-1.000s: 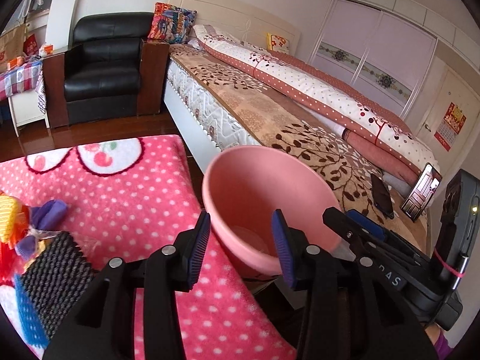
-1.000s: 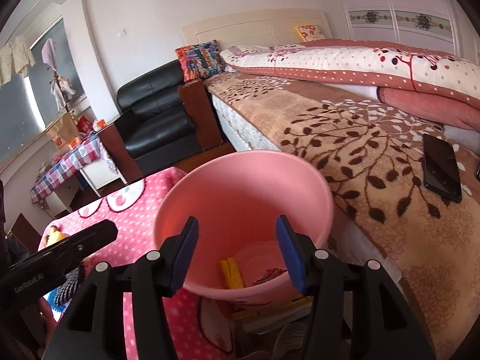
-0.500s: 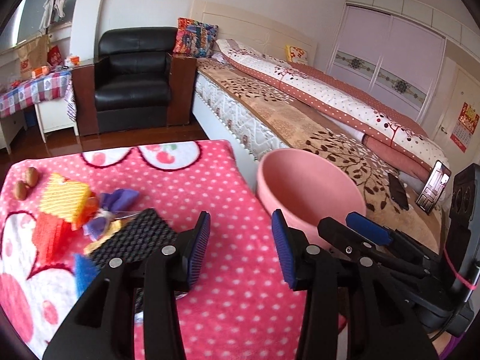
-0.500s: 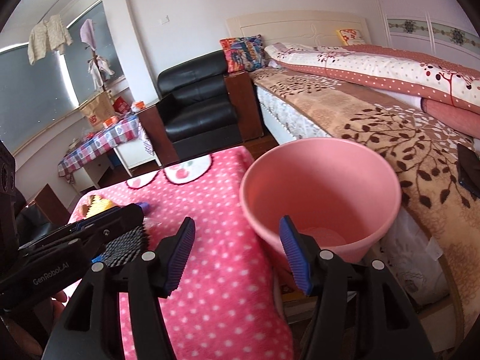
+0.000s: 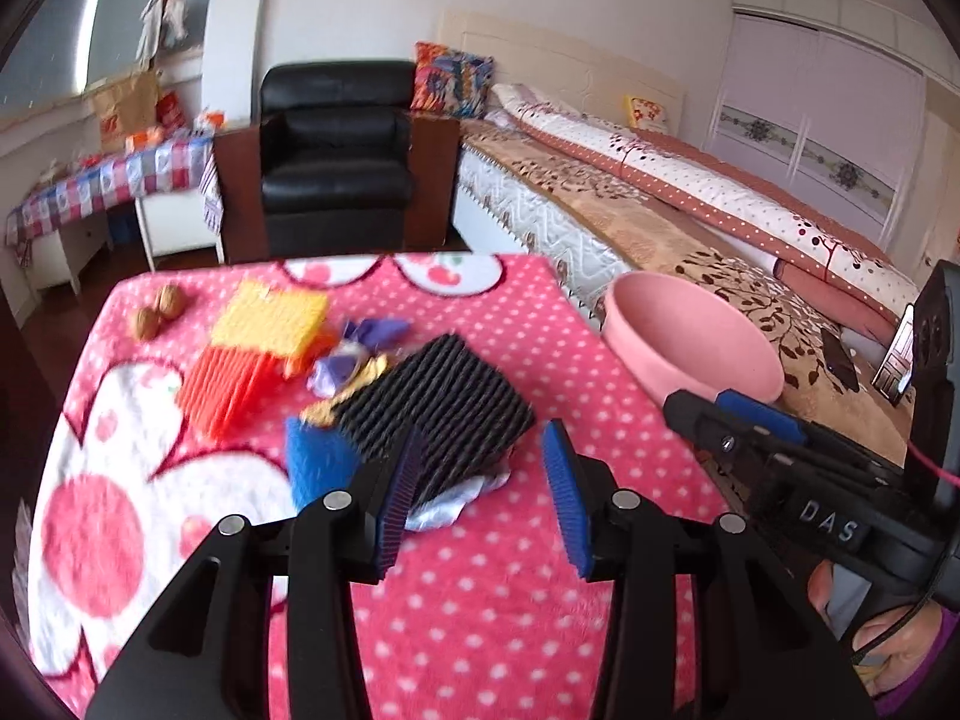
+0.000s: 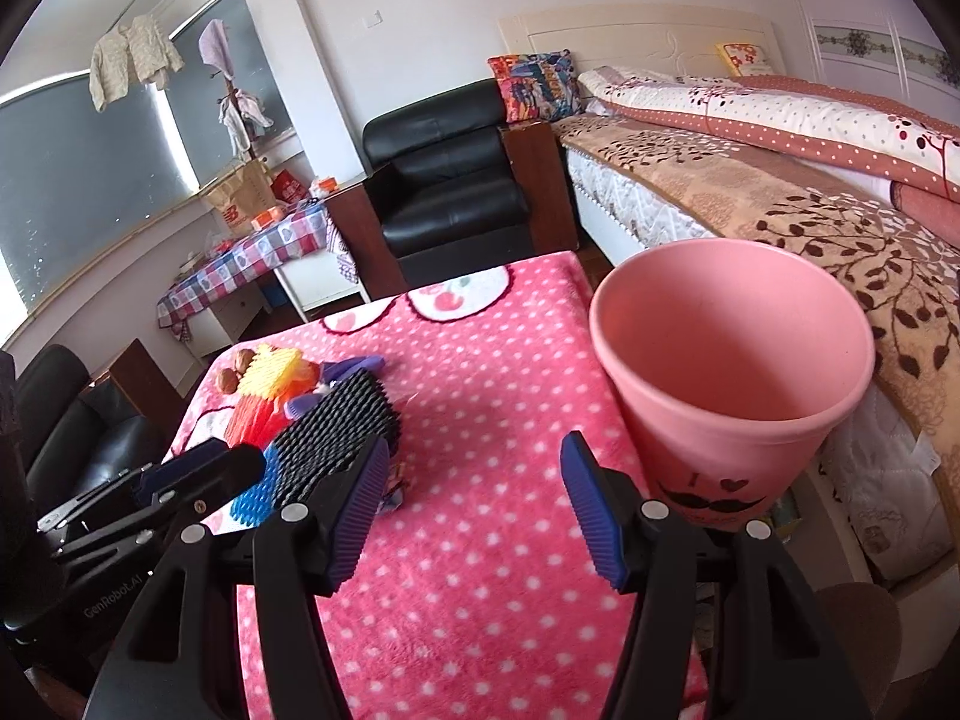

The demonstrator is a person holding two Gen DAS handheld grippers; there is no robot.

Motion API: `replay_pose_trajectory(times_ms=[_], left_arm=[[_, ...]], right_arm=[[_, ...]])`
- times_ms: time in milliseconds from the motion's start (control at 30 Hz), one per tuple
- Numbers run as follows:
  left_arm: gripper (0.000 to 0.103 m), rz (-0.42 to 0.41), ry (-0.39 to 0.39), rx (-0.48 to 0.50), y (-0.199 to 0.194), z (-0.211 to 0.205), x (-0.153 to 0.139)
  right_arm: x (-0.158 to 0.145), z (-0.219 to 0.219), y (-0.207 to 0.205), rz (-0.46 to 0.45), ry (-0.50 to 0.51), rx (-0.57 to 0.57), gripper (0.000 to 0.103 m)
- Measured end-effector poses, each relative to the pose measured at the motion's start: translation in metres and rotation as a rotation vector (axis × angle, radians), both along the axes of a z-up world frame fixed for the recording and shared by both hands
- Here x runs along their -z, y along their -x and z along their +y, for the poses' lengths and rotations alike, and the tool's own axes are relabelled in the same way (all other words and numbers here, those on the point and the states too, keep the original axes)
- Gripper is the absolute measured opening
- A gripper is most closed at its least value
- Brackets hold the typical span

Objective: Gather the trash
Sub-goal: 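Move both open tools back over the table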

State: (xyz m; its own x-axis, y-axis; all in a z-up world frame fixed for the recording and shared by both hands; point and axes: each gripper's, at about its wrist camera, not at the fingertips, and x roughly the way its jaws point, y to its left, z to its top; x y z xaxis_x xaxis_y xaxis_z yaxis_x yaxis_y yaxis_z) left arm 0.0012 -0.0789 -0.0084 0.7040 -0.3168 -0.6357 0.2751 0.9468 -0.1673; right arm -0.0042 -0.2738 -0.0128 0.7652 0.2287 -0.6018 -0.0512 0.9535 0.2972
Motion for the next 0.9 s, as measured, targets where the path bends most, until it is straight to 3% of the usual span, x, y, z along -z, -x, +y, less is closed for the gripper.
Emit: replay_pose_trajectory(times_ms=[467,600,900], left_arm=[[0.043,0.056,0.097,-0.148,0.013,0.045,0.013],[0.043,0.129,0.056,-0.228,0.006,0.052,0.022],[0.043,0.188,0.087,-0.231,-0.005,0.058,0.034]], right_arm=[[0.017,0.040,0.003,0.055,0.020,-0.137,0.060],[0.018,0.047,0.006,0.059,0.018,-0.164,0.066],[0.014,0.049,0.014,0.025,-0.014,-0.204,0.084]])
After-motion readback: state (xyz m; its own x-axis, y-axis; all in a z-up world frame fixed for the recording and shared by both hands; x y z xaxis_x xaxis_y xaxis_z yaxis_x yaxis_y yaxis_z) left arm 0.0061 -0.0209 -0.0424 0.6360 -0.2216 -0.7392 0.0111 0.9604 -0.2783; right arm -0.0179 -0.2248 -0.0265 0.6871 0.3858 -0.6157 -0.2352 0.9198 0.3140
